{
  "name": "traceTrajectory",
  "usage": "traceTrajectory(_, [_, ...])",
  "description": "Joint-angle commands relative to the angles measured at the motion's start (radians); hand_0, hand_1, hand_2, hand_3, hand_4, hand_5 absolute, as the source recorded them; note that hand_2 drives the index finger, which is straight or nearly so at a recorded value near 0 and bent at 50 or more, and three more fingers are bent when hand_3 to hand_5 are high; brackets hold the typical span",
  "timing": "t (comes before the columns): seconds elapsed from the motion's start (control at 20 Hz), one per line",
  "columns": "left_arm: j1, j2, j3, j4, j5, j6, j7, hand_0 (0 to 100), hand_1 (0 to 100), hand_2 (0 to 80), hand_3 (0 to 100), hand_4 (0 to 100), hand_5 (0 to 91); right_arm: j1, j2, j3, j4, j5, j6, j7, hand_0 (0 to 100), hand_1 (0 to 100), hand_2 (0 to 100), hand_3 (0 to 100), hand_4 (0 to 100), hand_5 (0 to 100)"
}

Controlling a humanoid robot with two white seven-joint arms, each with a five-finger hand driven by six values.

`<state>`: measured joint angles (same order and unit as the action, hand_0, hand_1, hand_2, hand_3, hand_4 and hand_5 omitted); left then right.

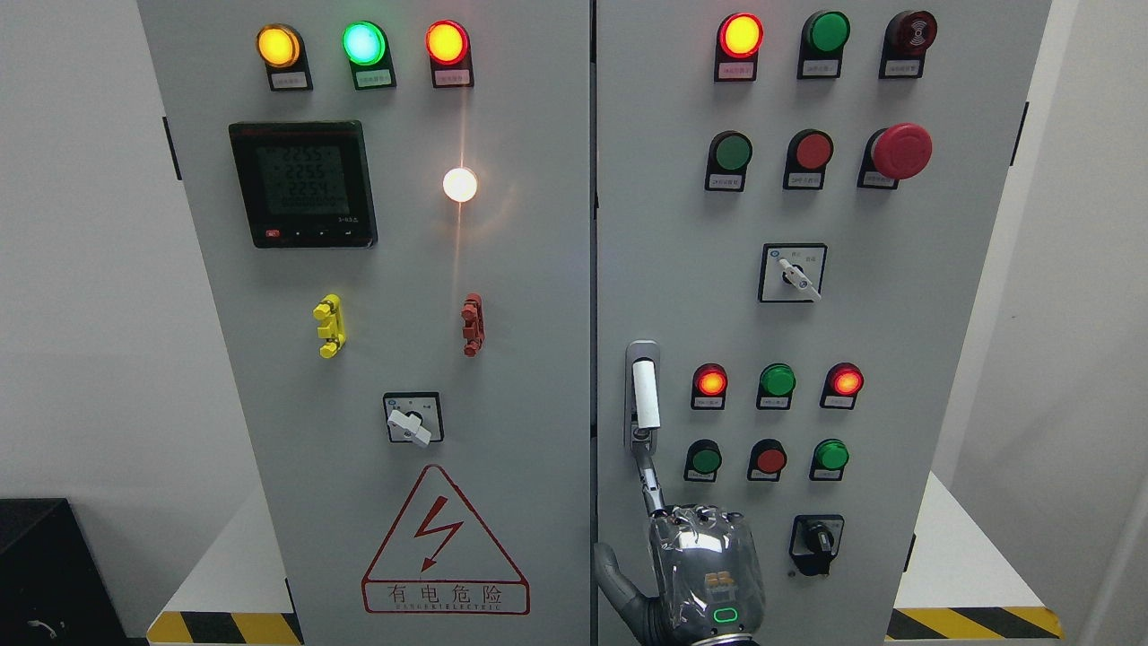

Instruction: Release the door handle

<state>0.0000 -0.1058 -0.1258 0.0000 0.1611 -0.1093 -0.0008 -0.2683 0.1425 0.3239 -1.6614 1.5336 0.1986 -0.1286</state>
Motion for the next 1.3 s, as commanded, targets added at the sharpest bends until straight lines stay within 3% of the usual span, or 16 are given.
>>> traceTrajectory(0.0, [-0.026, 0.000, 0.000, 0.029, 0.000, 0.000, 0.001, 12, 56, 0.0, 0, 0, 0.0, 0.000, -0.001, 0.000, -0.012, -0.003, -0.001, 0.001, 39, 22, 0, 100, 100, 100])
traceTrajectory(1.25, [-0.028, 0.000, 0.000, 0.029, 0.000, 0.000, 0.001, 12, 56, 0.0, 0, 0, 0.0, 0.012, -0.001, 0.003, -0.072, -0.004, -0.005, 0.000, 39, 21, 0, 100, 100, 100])
